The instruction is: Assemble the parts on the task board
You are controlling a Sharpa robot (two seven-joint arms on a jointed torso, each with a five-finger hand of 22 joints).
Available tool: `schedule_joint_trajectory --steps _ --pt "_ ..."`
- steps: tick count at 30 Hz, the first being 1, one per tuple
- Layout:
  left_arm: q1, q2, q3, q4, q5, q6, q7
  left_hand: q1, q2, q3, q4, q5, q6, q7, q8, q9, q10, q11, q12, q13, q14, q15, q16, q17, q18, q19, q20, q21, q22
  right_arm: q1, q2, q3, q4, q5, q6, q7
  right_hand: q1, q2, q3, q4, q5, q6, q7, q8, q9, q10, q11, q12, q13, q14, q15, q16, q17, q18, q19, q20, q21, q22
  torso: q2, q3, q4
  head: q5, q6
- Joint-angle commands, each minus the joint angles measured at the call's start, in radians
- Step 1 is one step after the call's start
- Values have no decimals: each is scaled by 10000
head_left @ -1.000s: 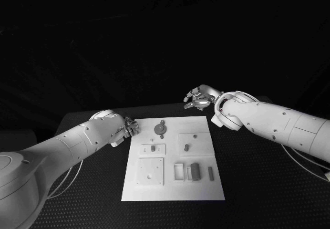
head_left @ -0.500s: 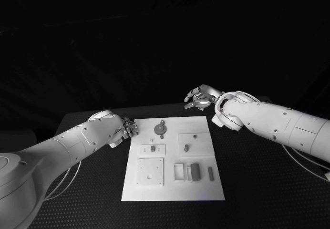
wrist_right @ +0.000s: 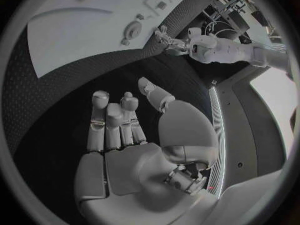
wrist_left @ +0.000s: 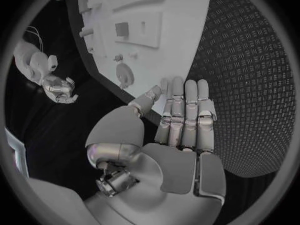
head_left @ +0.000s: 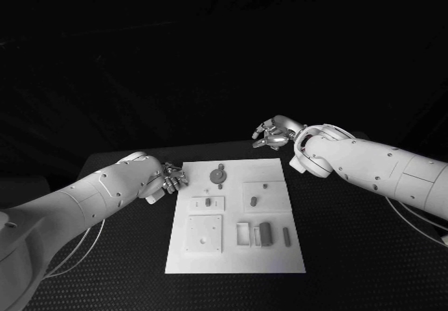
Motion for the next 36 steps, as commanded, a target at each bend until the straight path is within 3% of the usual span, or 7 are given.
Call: schedule_joint_trajectory --steps 1,7,10,17,19,25,36 --pt "141 -165 20 426 525 61 -137 61 31 5 -82 34 160 -87 73 101 95 2 -11 21 75 -18 69 18 -81 67 -27 56 21 4 -21 5 21 64 33 63 -90 -10 -28 33 58 1382 239 -33 15 -820 129 22 -6 -41 23 -36 15 148 -45 -18 -56 141 -5 0 -1 33 7" --pt "297 -610 5 1325 557 0 -235 67 32 0 -85 34 172 -95 85 110 117 -6 -10 28 80 -23 73 29 -84 73 -34 58 36 4 -32 5 8 86 39 63 -94 -9 -29 37 58 1383 240 -35 17 -820 130 23 -7 -41 24 -36 15 148 -44 -18 -56 141 -10 -4 2 68 15" --pt "301 -805 -4 1719 557 -87 -290 76 27 0 -91 34 177 -100 91 114 127 -11 -12 31 81 -26 74 35 -86 75 -38 59 45 4 -38 5 6 96 43 62 -96 -8 -29 40 58 1383 240 -35 18 -820 130 23 -7 -41 24 -36 15 148 -44 -18 -56 141 -5 4 -5 91 87" --pt "294 -1189 -41 2847 -80 -727 -656 119 -4 7 -102 36 207 -120 118 132 177 -30 -15 46 94 -38 82 60 -91 85 -55 63 84 4 -48 5 -6 108 54 58 -107 -7 -32 49 57 1384 240 -37 20 -821 131 24 -7 -41 25 -36 15 148 -44 -16 -56 141 16 12 -10 96 64" --pt "290 -1240 -84 3087 -430 -1100 -828 129 -20 6 -96 36 219 -127 128 138 199 -37 -17 52 112 -45 90 74 -93 104 -63 71 104 4 -52 5 -15 108 51 58 -109 -7 -33 51 57 1385 240 -38 20 -821 131 24 -7 -41 25 -36 15 148 -44 -16 -56 141 18 9 -5 86 48" --pt "267 -1390 -177 3591 -672 -1280 -920 134 -56 8 -91 52 271 -154 160 150 266 -62 -16 70 164 -68 108 103 -93 147 -87 87 146 4 -38 5 -26 109 59 59 -118 -7 -34 59 57 1385 241 -40 22 -821 131 25 -8 -41 25 -36 15 148 -44 -15 -57 141 19 12 -10 105 12" --pt "237 -1727 -538 4358 -1088 -1579 -1146 97 -109 11 -79 55 344 -188 192 152 353 -92 -40 83 230 -100 110 138 -101 200 -119 99 202 4 -62 5 -28 108 54 53 -120 -9 -33 62 59 1384 240 -43 24 -822 131 26 -9 -42 26 -37 16 148 -44 -15 -58 141 10 9 -3 121 -54"
